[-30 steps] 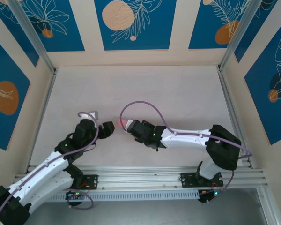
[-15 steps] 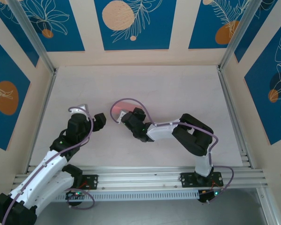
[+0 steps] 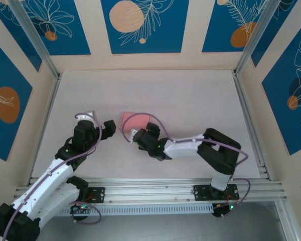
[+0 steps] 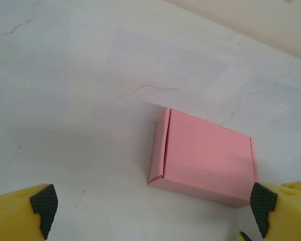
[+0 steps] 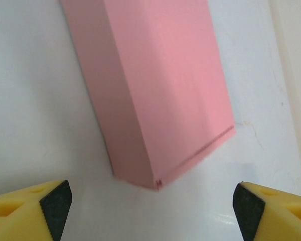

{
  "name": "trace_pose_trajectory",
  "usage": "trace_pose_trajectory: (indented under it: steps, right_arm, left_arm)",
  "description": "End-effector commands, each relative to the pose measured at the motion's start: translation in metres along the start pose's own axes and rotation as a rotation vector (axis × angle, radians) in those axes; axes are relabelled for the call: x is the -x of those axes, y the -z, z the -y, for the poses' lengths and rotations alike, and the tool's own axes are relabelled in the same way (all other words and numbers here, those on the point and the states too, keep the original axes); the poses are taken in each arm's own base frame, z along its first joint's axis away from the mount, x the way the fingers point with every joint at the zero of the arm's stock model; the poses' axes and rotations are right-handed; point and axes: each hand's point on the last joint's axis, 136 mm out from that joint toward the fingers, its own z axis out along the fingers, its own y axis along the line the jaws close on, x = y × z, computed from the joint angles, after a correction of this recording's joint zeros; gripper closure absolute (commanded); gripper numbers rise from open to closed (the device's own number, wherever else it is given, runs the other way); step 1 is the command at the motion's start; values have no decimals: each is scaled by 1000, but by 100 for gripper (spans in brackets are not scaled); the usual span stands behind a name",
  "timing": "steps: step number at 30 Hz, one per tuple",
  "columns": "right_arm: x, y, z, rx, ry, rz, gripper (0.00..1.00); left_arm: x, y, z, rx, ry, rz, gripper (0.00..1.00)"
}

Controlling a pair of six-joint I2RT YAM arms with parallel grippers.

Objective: Fold the paper box

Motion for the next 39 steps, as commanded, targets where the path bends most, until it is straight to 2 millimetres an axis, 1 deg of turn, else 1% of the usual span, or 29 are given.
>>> trace_pose_trajectory:
  steps: [1,2,3,5,6,9,11,13,16,18,20,22,25,27,31,35,37,38,39]
  right_arm:
    - [5,34,26,20,-229,56,11]
    - [3,41,33,26,-286,61,9]
    - [-2,47,46,23,-363,58,8]
    - [-18,54,69,16,-508,31,2]
    - [-30,56,83,2,-582,10,0]
    - [-69,56,118,-51,-789,-57,0]
    - [-93,57,139,-111,-898,-69,0]
    - [-113,60,158,-148,-1014,-51,0]
    - [-147,60,186,-225,-1142,-21,0]
    - [-163,58,199,-251,-1194,15,0]
    - [-177,53,208,-290,-1201,45,0]
    - [-188,46,212,-322,-1186,56,0]
    - [-203,35,213,-331,-1198,42,0]
    - [-207,29,213,-323,-1204,60,0]
    - [-209,23,218,-358,-1158,144,1]
    - [-214,18,222,-370,-1141,152,0]
    - [-217,18,223,-379,-1135,162,0]
    - [-219,17,222,-380,-1137,168,0]
    - [-222,18,223,-386,-1139,183,0]
  left_arm:
    - [14,-1,4,-5,-52,33,0]
    - [15,-2,2,8,-72,35,0]
    - [18,-3,-2,29,-87,47,0]
    - [25,-4,-11,80,-118,83,0]
    - [29,-4,-18,117,-131,105,0]
    - [40,-5,-35,191,-172,191,0]
    - [44,-9,-39,194,-219,248,0]
    - [43,-15,-42,183,-277,305,0]
    - [37,-29,-51,174,-347,320,0]
    - [40,-35,-56,176,-356,321,0]
    - [44,-42,-58,178,-410,342,0]
    - [42,-53,-69,205,-423,325,0]
    - [34,-69,-86,228,-430,298,0]
    - [31,-77,-91,205,-417,301,0]
    - [32,-92,-88,164,-465,292,0]
    - [22,-109,-92,112,-451,250,0]
    - [14,-119,-93,79,-452,232,0]
    - [18,-121,-90,68,-455,245,0]
    - [14,-123,-89,58,-462,199,0]
